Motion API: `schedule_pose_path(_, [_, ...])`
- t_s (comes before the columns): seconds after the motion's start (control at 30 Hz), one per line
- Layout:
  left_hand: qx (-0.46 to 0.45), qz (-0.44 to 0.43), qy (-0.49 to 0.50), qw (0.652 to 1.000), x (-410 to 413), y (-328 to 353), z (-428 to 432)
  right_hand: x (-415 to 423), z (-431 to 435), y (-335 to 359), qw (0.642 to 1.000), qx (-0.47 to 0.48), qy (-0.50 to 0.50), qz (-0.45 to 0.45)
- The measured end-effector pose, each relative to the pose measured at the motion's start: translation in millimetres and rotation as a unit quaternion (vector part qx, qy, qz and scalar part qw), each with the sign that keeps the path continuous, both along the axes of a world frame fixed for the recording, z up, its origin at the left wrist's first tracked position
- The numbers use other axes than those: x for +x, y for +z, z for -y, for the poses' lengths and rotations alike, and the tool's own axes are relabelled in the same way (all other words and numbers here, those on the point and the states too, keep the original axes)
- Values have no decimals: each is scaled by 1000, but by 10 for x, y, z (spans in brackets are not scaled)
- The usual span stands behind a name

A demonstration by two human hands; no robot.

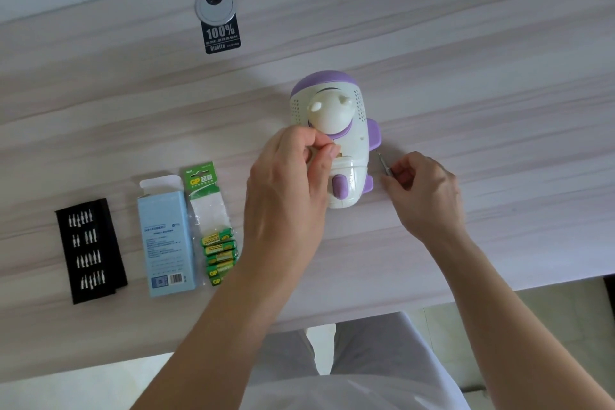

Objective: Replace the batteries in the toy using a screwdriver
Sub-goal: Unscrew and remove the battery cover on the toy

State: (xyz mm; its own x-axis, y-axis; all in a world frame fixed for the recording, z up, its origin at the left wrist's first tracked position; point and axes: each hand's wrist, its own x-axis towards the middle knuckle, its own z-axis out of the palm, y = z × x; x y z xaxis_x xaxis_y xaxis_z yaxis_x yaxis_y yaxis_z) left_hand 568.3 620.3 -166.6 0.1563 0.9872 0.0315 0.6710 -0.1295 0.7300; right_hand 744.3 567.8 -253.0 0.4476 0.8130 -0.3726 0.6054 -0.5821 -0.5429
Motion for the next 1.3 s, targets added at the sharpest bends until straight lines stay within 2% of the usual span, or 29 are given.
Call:
schedule_pose_path(0.1, [-51,84,-2,995,-42,-29,-4,-2,-3,2,1000,2,4,3])
schedule_pose_path(0.27, [-130,248,-1,960,-215,76,84,2,-10,22,1000,-8,14,7])
schedule_pose_path(0.47, [-184,286,123,932,-567,-47,181,-5,-8,44,999,-15,25,14])
schedule_pose_path(0.53, [-198,271,135,932,-688,-190,208,-16,0,48,999,-14,28,17])
schedule_pose_path(0.63, [-204,193,117,953,-822,-468,220,-38,24,50,999,-5,31,24])
schedule_pose_path(0.73, [-134,83,59,986,-885,-732,197,-88,71,24,999,12,22,38])
schedule_pose_path(0.83, [-72,7,20,997,-880,-865,168,-146,145,-23,997,46,17,60])
schedule_pose_path(1.07, [-66,-35,-8,997,-871,-941,177,-232,298,-82,994,92,6,63])
schedule_pose_path(1.3, [-59,-59,-28,996,-849,-937,171,-225,310,-124,994,95,10,57])
